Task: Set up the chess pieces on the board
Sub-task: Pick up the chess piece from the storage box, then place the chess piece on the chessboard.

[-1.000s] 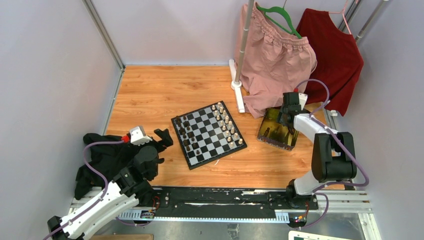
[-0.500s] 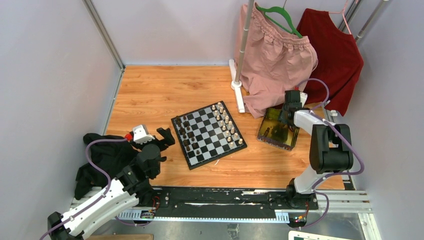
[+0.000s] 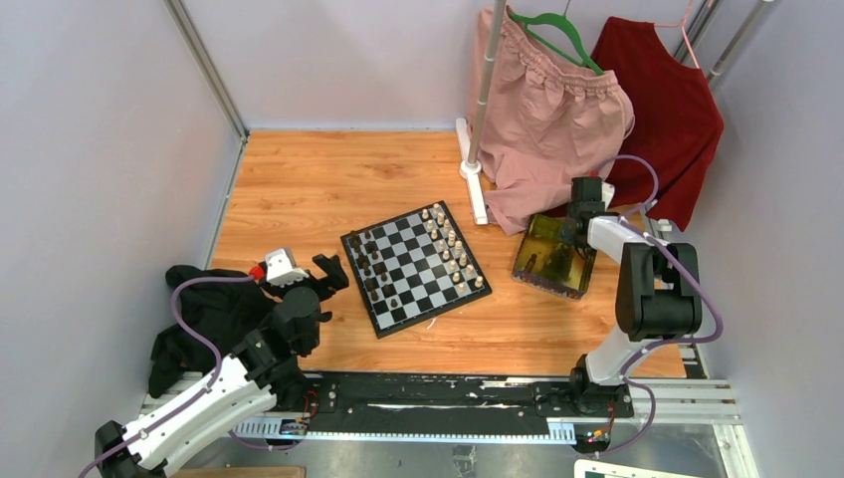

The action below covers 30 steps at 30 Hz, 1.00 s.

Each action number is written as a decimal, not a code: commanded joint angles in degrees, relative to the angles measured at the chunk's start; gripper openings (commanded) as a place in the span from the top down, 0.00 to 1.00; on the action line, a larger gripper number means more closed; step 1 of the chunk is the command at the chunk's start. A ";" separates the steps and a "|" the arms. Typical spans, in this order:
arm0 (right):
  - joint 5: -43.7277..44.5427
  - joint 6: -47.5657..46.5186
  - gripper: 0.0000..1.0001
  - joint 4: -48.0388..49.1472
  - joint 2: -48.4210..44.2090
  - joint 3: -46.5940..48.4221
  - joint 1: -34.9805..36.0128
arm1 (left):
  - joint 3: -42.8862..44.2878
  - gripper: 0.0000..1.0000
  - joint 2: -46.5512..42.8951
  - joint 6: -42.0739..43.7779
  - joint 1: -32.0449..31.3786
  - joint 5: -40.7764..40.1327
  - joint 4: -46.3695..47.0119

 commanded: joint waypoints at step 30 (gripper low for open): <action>2.06 -2.18 1.00 -7.03 -21.49 -1.34 27.55 | -0.23 0.00 -3.73 -1.53 -0.08 -2.37 -3.23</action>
